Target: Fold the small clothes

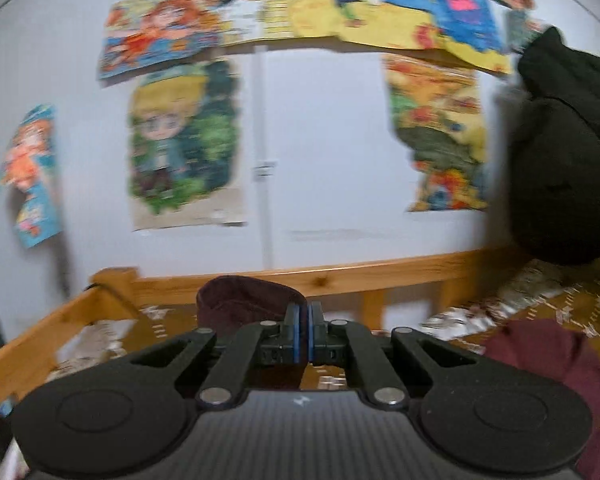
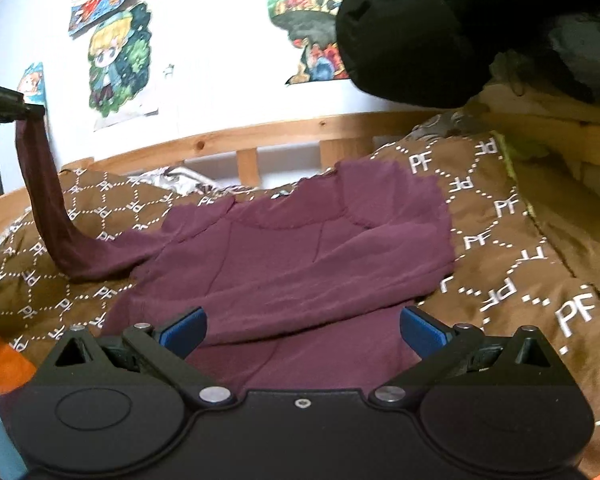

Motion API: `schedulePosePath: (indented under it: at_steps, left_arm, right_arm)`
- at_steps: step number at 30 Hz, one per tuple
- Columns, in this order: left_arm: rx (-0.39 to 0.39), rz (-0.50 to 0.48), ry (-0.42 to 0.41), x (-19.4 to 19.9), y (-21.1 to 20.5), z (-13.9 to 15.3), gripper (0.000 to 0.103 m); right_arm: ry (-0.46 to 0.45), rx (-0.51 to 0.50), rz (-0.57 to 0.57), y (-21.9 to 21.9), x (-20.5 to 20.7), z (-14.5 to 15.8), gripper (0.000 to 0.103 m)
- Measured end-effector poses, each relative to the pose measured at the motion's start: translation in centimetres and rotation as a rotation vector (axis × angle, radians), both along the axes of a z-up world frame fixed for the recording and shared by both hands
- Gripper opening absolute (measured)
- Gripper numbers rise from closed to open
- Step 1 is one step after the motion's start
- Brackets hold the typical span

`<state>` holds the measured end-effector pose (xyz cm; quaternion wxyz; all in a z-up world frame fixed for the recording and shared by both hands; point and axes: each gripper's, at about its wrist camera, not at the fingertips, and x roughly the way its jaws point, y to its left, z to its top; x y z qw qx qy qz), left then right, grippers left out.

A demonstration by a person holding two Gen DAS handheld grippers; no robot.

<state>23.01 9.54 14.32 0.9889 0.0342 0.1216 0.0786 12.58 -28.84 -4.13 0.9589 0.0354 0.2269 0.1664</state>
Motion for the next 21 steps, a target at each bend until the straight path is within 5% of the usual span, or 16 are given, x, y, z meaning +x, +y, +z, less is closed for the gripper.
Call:
schedulePosePath:
  at_steps: [9, 21]
  left_arm:
    - [0.081, -0.281, 0.1, 1.6, -9.9, -5.5, 0.004]
    - [0.134, -0.581, 0.184, -4.4, -18.2, -11.6, 0.004]
  right_arm:
    - [0.006, 0.005, -0.067, -2.2, 0.9, -0.4, 0.102]
    - [0.033, 0.041, -0.16, -4.9, 2.4, -1.1, 0.102]
